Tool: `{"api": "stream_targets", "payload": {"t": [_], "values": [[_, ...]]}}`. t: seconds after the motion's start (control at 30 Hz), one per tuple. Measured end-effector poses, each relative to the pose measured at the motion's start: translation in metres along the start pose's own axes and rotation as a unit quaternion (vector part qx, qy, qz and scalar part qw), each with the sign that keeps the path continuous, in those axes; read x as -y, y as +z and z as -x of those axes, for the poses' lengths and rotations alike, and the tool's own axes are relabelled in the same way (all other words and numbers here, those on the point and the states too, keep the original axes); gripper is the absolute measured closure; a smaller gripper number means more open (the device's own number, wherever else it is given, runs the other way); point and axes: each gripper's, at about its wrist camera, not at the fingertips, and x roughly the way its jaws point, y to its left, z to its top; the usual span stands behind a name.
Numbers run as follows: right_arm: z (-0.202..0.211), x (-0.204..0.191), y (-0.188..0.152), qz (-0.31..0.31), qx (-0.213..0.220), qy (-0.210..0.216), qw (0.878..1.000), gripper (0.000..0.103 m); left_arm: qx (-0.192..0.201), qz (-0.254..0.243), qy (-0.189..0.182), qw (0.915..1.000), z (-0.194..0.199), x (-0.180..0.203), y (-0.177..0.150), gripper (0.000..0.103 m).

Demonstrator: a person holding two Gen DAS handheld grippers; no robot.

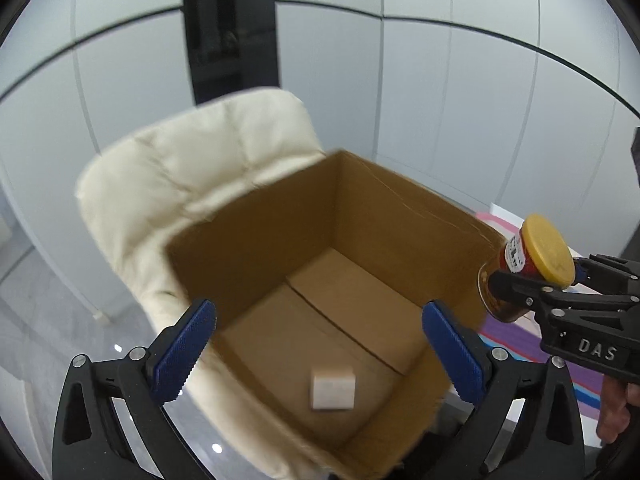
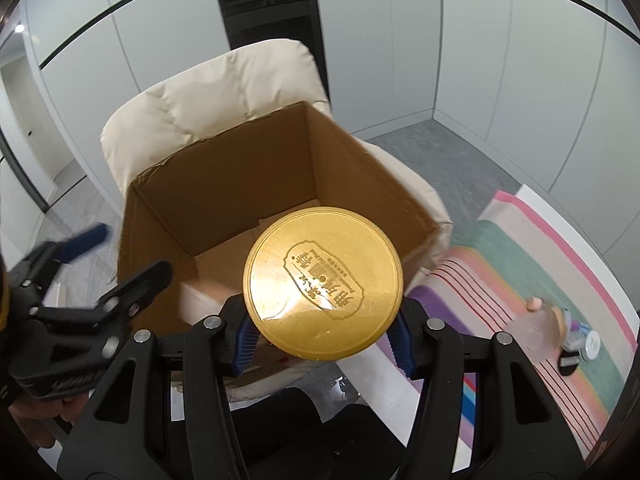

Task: Organize objects
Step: 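Lower the gold-lidded jar into the cardboard box and open the right tool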

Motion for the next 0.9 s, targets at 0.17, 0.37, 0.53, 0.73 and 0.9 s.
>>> {"api": "stream_targets", "payload": {"t": [0.17,0.37,0.53,0.73,0.9], "values": [[-0.013,-0.021,0.01,0.012,-0.002,0.012,1.0,0.046,-0.012,0.028,0.012,0.9995,0.003,-0.032,-0.008,0.0],[-0.03,-0.051,0.017,0.032,-0.013,0.024,0.999,0.046,-0.02,0.067,0.029,0.9971,0.007,-0.072,-0.017,0.0],[-0.038,-0.073,0.022,0.044,-0.013,0.031,0.998,0.046,-0.03,0.078,0.034,0.996,0.009,-0.089,-0.027,0.0],[-0.037,-0.089,0.025,0.04,0.01,0.009,0.999,0.006,-0.028,0.085,0.041,0.9952,0.014,-0.104,-0.031,0.0],[-0.036,-0.092,0.024,0.048,0.018,0.003,0.999,0.0,-0.033,0.091,0.039,0.9945,0.011,-0.104,-0.029,0.0]]}}
